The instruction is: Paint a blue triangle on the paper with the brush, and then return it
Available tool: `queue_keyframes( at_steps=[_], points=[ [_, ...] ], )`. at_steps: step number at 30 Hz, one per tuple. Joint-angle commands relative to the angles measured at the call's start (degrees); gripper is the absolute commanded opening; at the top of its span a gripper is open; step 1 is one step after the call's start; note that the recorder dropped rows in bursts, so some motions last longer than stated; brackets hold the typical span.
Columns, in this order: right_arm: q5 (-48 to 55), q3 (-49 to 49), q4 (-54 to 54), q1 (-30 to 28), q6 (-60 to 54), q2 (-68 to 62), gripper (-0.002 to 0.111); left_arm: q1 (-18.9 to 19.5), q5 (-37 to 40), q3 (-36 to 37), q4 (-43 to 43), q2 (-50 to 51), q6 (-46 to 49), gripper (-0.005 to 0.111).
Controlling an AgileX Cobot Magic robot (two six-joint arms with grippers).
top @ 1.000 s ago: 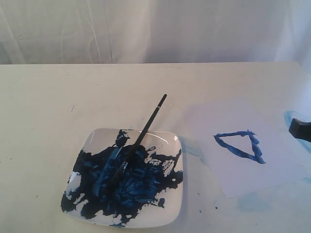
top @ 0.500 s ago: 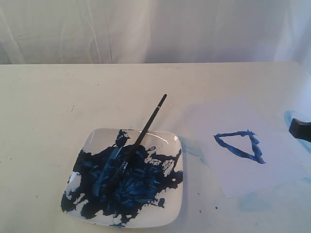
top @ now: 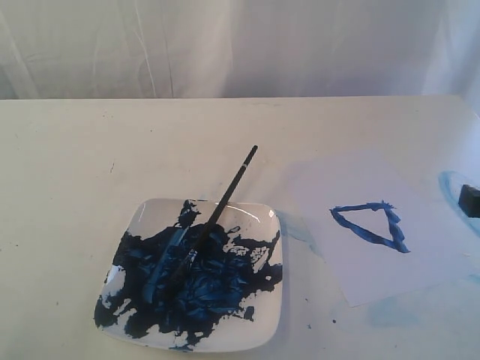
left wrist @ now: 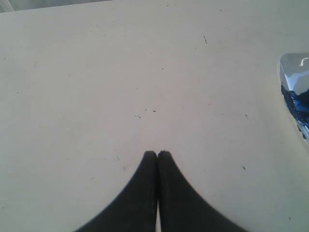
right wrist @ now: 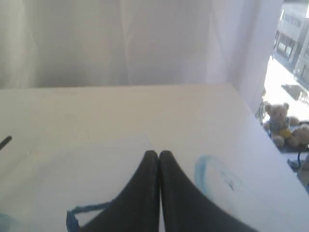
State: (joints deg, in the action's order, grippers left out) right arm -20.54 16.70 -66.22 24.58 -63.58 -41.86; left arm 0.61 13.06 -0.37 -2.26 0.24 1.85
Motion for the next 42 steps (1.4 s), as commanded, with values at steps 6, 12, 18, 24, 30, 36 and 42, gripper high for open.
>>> queue_keyframes(
  at_steps=[6,12,18,24,30,36,42],
  points=[
    [-3.3,-0.2,-0.4,0.0,-3.8,26.2,0.000,0.1,0.0,0.4,-0.7,-0.2,-0.5,0.000],
    [0.0,-0.2,-10.2,0.0,19.4,38.7,0.000,0.1,0.0,0.4,-0.7,-0.2,-0.5,0.000],
    [7.4,-0.2,-15.3,0.0,53.6,41.9,0.000,0.1,0.0,0.4,-0.7,-0.2,-0.5,0.000],
    [11.7,-0.2,-18.6,0.0,63.1,41.9,0.000,0.1,0.0,0.4,-0.7,-0.2,-0.3,0.000],
    [7.6,-3.0,-30.1,0.0,43.6,41.9,0.000,0.1,0.0,0.4,-0.7,-0.2,-0.3,0.000],
    [9.9,-2.5,-30.3,0.0,46.3,41.9,0.000,0.1,0.0,0.4,-0.7,-0.2,-0.3,0.000],
    [7.5,-3.8,-15.9,0.0,54.7,41.9,0.000,0.1,0.0,0.4,-0.7,-0.2,-0.3,0.000]
  ],
)
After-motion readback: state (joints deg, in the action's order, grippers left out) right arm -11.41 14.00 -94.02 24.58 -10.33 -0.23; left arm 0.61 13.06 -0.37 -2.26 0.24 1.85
